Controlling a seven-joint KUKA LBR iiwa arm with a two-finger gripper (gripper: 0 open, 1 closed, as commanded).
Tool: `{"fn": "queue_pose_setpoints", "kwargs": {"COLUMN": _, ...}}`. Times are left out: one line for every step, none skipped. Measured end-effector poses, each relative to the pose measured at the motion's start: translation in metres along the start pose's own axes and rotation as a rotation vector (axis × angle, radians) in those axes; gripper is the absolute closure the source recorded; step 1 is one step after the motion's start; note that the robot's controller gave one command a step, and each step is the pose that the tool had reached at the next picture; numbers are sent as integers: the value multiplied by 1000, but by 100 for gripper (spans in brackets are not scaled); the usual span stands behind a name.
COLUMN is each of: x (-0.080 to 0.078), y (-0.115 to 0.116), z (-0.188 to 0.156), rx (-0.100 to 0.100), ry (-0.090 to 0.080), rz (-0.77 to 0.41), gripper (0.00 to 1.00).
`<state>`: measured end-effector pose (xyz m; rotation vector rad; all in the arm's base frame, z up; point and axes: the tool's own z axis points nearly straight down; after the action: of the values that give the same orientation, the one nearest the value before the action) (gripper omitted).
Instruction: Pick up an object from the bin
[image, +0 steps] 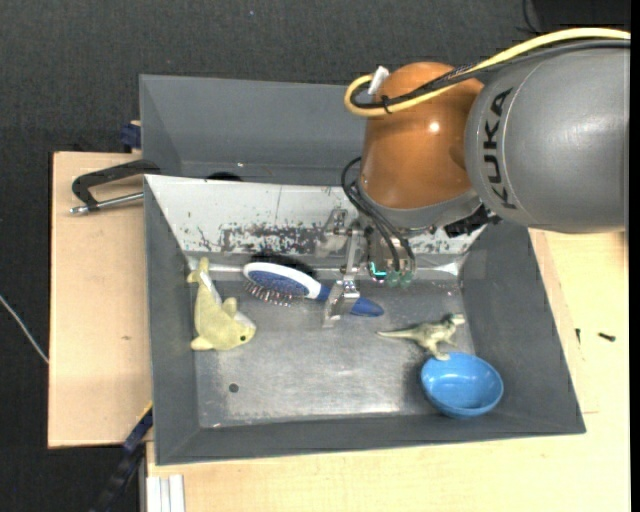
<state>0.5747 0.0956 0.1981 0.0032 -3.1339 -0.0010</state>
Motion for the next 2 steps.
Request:
{"fn": "queue_pose_setpoints", "kwargs": {"x": -24, "y": -14, "z": 117, "rx": 1, "ry": -42, "rz": -91, "gripper": 0}}
{"fn": "queue_pose_setpoints", "kwargs": {"x": -25, "y": -12, "z": 113, "rx": -2, "ry": -47, "rz": -92, "gripper": 100}}
